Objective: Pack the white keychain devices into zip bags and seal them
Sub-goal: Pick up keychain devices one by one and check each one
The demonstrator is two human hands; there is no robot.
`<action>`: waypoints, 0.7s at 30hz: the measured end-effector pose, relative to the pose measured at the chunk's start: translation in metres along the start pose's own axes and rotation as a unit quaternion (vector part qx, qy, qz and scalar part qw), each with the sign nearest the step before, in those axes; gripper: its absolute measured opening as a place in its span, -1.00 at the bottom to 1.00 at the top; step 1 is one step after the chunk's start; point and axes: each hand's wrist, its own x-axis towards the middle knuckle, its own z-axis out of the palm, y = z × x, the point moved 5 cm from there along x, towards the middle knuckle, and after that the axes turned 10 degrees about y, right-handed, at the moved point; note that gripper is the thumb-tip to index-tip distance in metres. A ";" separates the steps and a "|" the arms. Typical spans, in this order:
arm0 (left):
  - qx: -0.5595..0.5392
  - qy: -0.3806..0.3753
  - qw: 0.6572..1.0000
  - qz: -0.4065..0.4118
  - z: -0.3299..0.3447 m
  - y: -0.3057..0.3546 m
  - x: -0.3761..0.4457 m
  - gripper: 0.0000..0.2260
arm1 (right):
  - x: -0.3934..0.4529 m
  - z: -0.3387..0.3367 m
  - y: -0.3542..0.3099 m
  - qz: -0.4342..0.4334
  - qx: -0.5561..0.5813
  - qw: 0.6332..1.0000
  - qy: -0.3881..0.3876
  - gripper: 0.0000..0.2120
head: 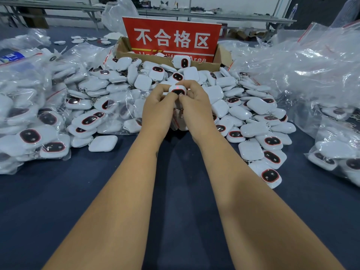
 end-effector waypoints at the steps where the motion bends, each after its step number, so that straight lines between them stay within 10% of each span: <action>1: 0.001 0.001 1.000 0.002 0.000 0.000 0.000 -0.92 | 0.000 0.000 0.000 0.000 -0.002 1.000 0.001 -0.67; 21: 0.032 0.003 0.999 0.031 0.000 0.001 0.000 -0.89 | 0.001 -0.003 0.001 0.007 -0.001 1.000 -0.001 -0.66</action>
